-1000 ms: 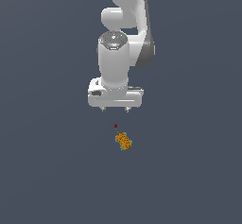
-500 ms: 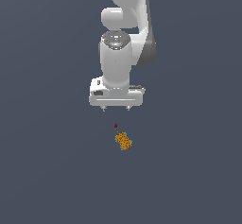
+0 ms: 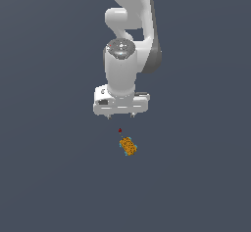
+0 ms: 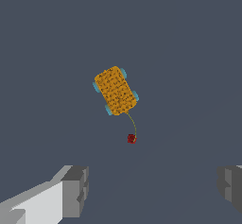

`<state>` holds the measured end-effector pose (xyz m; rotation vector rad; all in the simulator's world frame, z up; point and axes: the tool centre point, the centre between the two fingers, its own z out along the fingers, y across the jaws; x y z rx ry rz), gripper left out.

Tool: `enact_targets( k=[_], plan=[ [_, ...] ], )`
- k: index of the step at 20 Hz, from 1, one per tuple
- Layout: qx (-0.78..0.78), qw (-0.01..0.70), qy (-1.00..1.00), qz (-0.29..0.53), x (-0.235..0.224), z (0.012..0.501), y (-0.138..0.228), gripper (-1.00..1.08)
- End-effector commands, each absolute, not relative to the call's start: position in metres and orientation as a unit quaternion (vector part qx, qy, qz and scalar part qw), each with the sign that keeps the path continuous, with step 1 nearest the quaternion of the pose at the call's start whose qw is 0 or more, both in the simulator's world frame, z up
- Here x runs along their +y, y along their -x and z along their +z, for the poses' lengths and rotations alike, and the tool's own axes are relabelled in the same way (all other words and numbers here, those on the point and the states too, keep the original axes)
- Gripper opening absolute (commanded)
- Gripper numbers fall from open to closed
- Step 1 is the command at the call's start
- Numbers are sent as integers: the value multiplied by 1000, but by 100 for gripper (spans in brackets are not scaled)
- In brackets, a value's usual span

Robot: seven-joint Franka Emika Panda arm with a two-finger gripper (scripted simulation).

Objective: Pick up the object and move it to a goal position.

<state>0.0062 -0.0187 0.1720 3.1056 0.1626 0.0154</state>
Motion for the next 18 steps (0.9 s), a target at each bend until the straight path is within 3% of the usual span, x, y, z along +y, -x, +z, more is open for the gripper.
enact_targets(
  k=[1,18],
  plan=[
    [71,16,-997,4,-18,164,-10,100],
    [258,4,-966,-1,-6,82,-43,100]
  ],
)
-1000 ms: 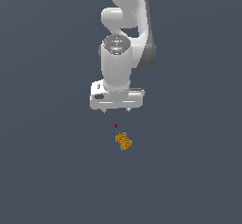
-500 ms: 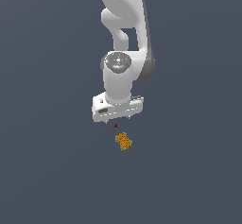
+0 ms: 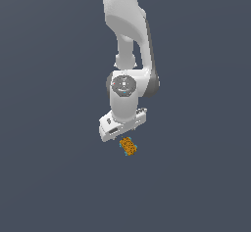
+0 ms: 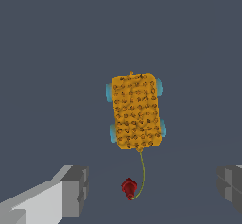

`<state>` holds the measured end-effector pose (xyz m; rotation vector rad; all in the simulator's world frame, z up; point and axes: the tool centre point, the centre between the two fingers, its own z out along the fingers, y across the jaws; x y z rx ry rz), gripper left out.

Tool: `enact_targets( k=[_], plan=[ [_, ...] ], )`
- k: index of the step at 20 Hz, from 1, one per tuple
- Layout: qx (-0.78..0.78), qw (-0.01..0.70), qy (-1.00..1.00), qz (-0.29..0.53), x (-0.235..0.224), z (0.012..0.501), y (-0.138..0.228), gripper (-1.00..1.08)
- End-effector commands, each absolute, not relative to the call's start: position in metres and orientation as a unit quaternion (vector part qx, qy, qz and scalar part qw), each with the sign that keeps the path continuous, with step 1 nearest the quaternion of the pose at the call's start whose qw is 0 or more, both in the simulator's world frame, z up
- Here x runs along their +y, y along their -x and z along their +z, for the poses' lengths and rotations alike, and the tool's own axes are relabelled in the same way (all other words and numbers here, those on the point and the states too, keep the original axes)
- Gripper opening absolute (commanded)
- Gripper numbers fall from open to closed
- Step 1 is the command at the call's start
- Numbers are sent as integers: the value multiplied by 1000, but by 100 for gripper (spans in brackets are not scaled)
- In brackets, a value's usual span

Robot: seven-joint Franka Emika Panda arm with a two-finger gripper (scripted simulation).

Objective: Pick up the object and move it to a goal position.

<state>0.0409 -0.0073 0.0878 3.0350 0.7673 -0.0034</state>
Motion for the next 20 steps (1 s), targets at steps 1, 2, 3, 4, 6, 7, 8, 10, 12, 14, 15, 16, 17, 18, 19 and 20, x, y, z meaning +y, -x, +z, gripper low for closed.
enact_targets(
  k=[1,2,3,4,6,7,8,10,12,14,15,16,17,18,19,20],
  plan=[
    [265,3,-964,-1,-6,79,-44,100],
    [271,3,-963,0,-5,76,-45,100],
    [276,2,-961,0,-5,74,-46,100],
    [280,2,-960,0,-5,71,-46,100],
    [287,1,-958,0,-4,68,-47,100],
    [290,0,-957,0,-4,67,-48,100],
    [291,0,-957,0,-4,66,-48,100],
    [293,0,-956,0,-4,65,-48,100],
    [291,0,-957,0,-4,66,-47,100],
    [291,0,-957,0,-4,63,-47,100],
    [291,0,-957,0,-4,60,-47,100],
    [291,0,-957,0,-4,57,-47,100],
    [291,0,-957,0,-4,53,-47,100],
    [291,0,-957,0,-4,48,-47,100],
    [292,0,-957,0,-4,43,-47,100],
    [292,0,-956,0,-4,37,-47,100]
  ],
)
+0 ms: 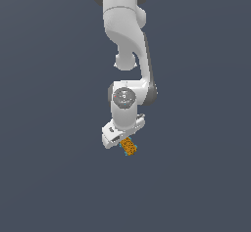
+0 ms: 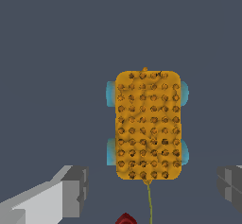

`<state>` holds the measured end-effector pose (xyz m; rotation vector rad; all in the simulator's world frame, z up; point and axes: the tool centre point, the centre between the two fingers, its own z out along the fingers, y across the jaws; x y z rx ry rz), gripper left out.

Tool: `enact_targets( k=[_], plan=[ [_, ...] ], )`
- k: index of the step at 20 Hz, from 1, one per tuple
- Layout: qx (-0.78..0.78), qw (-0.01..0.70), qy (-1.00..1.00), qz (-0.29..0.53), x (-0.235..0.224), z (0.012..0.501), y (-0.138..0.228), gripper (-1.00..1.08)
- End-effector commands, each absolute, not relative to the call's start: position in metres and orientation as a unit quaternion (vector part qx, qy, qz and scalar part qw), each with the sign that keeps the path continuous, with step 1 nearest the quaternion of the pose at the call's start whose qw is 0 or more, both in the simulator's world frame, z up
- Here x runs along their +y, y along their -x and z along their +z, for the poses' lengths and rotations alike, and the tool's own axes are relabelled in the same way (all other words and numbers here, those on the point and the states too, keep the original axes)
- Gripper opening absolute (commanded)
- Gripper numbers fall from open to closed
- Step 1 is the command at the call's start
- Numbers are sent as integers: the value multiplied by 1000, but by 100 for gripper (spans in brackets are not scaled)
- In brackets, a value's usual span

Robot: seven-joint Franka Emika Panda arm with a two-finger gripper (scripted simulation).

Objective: Pick up the object and move it to a goal position.

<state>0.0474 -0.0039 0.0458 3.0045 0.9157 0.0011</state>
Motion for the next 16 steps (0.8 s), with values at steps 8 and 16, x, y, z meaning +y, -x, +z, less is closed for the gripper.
enact_targets(
  k=[8,16],
  plan=[
    [293,0,-956,0,-4,15,-48,100],
    [293,0,-956,0,-4,15,-48,-100]
  ],
)
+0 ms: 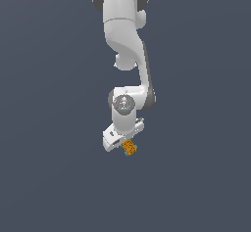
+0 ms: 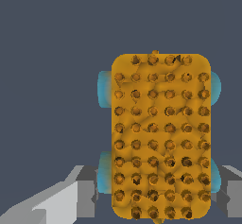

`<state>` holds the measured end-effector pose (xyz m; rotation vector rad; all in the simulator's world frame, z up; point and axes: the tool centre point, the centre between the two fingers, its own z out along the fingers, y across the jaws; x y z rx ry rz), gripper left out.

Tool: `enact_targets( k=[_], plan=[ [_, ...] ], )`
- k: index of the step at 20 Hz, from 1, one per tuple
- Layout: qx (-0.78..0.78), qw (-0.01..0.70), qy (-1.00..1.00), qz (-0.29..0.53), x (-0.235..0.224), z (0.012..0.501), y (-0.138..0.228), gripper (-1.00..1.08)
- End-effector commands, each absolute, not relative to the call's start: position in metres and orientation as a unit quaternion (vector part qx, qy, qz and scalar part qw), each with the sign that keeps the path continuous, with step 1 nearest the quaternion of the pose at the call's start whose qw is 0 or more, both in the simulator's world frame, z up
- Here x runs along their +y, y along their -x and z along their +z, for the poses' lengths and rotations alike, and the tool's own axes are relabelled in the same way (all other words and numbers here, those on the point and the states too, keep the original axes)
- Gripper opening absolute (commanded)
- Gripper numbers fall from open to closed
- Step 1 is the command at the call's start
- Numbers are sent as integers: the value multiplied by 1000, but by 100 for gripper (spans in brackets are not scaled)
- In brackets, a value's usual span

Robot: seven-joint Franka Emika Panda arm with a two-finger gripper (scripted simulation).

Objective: Pick up the object and move it to a goal position.

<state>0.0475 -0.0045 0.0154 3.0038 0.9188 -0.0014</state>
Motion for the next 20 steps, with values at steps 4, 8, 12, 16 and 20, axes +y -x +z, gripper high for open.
enact_targets(
  k=[4,8,12,16,20],
  plan=[
    [293,0,-956,0,-4,15,-48,-100],
    [293,0,-956,0,-6,19,-46,-100],
    [293,0,-956,0,-11,30,-43,-100],
    [293,0,-956,0,-20,49,-38,-100],
    [293,0,-956,0,-33,77,-30,-100]
  ],
)
